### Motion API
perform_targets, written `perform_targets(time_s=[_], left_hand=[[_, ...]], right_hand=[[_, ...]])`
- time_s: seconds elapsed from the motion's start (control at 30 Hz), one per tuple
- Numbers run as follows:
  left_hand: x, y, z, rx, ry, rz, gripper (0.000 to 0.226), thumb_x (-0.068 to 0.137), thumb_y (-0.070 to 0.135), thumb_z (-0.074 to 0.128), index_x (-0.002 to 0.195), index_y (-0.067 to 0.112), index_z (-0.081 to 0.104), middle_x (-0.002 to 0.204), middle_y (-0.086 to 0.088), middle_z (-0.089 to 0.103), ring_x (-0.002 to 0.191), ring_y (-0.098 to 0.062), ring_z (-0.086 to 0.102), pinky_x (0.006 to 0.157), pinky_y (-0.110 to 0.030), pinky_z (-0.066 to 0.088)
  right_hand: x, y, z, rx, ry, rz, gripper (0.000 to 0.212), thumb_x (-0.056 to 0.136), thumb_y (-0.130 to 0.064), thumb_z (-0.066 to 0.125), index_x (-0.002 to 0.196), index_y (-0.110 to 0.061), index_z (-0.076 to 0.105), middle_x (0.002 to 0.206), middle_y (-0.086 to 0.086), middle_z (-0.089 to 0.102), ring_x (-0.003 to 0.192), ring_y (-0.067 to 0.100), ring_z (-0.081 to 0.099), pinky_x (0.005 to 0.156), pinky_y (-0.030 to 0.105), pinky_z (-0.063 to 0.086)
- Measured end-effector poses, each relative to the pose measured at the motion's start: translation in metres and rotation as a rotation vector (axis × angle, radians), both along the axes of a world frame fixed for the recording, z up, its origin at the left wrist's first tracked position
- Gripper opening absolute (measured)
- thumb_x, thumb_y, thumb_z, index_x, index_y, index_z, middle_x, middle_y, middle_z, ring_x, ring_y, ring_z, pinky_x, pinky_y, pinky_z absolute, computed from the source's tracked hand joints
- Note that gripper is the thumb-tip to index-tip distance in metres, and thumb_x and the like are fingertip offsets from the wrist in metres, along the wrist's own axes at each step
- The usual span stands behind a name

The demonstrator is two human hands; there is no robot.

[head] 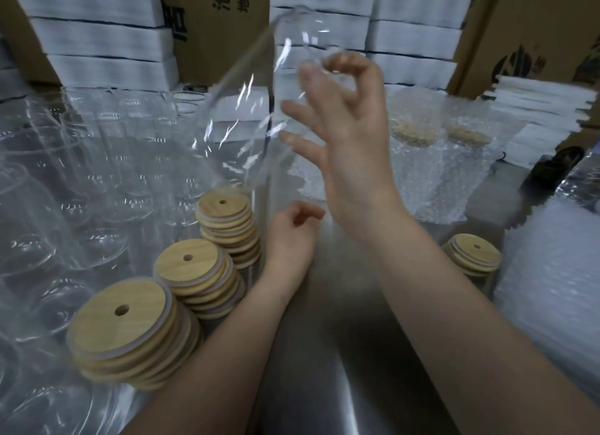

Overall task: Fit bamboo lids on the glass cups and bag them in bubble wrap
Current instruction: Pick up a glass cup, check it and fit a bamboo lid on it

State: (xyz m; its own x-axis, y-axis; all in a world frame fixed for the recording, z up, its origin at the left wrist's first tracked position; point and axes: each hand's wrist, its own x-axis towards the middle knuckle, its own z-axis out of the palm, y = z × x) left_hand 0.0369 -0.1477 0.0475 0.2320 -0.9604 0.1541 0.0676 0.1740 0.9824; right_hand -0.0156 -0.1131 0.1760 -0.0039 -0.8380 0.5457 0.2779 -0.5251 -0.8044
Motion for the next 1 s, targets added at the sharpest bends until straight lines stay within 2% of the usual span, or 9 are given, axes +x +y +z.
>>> perform_targets(time_s=[0.07,0.17,0.3,0.37,0.47,0.57,0.77,0.87,1.0], left_hand=[[0.003,-0.001,0.001,-0.023,-0.004,0.057,0.033,0.084,-0.002,0.052,0.067,0.023,0.065,0.052,0.012,0.058,0.061,-0.018,0.055,0.068,-0.035,0.048],[0.007,-0.001,0.004,-0.081,-0.011,0.117,0.037,0.083,-0.006,0.057,0.063,0.024,0.064,0.053,0.019,0.061,0.058,-0.001,0.056,0.059,-0.017,0.043],[0.009,-0.001,0.006,-0.056,-0.048,0.099,0.024,0.082,-0.005,0.062,0.071,0.016,0.068,0.071,0.001,0.068,0.073,-0.013,0.062,0.073,-0.029,0.049],[0.013,-0.002,0.006,-0.050,-0.091,0.101,0.017,0.084,-0.003,0.060,0.080,0.009,0.070,0.067,0.002,0.064,0.063,-0.005,0.057,0.065,-0.022,0.047],[0.019,-0.004,0.005,-0.038,-0.135,0.149,0.022,0.084,-0.001,0.057,0.079,0.016,0.070,0.053,0.013,0.054,0.044,0.004,0.046,0.050,-0.014,0.036],[0.023,-0.006,0.005,-0.027,-0.154,0.170,0.025,0.084,0.002,0.058,0.076,0.022,0.069,0.057,0.013,0.056,0.046,0.004,0.047,0.054,-0.018,0.038],[0.035,-0.008,0.005,-0.022,-0.224,0.216,0.028,0.085,0.005,0.058,0.073,0.028,0.068,0.066,0.013,0.062,0.052,0.008,0.052,0.057,-0.015,0.041],[0.042,-0.009,0.007,-0.024,-0.241,0.232,0.024,0.086,0.004,0.057,0.078,0.023,0.069,0.066,0.011,0.061,0.051,0.010,0.051,0.052,-0.008,0.039],[0.046,-0.009,0.009,-0.033,-0.221,0.264,0.020,0.087,0.001,0.054,0.086,0.013,0.069,0.067,0.007,0.061,0.046,0.009,0.051,0.045,-0.004,0.036]], right_hand=[[-0.020,-0.005,-0.007,0.103,-0.145,0.035,0.021,0.093,-0.025,0.065,0.109,-0.026,0.053,0.114,0.005,0.060,0.106,0.032,0.066,0.085,0.056,0.058],[-0.045,-0.011,-0.024,0.251,-0.299,0.040,0.030,0.096,-0.031,0.062,0.123,-0.027,0.050,0.125,0.010,0.058,0.109,0.034,0.066,0.084,0.053,0.058],[-0.067,-0.017,-0.055,0.426,-0.387,-0.013,0.040,0.095,-0.044,0.058,0.131,-0.029,0.048,0.124,0.006,0.056,0.110,0.029,0.064,0.084,0.046,0.059],[-0.073,-0.020,-0.066,0.495,-0.388,-0.025,0.036,0.095,-0.049,0.054,0.125,-0.030,0.050,0.119,0.004,0.059,0.104,0.026,0.067,0.072,0.041,0.061],[-0.077,-0.026,-0.074,0.572,-0.381,-0.005,0.031,0.095,-0.053,0.051,0.111,-0.027,0.053,0.103,0.002,0.062,0.087,0.020,0.068,0.062,0.032,0.054],[-0.076,-0.031,-0.079,0.604,-0.385,0.026,0.036,0.095,-0.053,0.051,0.115,-0.023,0.052,0.105,0.007,0.063,0.085,0.021,0.065,0.066,0.033,0.053],[-0.077,-0.034,-0.087,0.626,-0.300,0.061,0.043,0.096,-0.050,0.049,0.127,-0.021,0.050,0.105,0.009,0.067,0.086,0.021,0.066,0.073,0.033,0.053],[-0.076,-0.034,-0.090,0.626,-0.272,0.048,0.051,0.097,-0.047,0.050,0.136,-0.015,0.049,0.106,0.009,0.066,0.087,0.021,0.066,0.077,0.034,0.053],[-0.075,-0.036,-0.092,0.632,-0.219,0.027,0.052,0.095,-0.044,0.053,0.138,-0.015,0.049,0.123,0.013,0.065,0.099,0.023,0.066,0.075,0.031,0.054]])
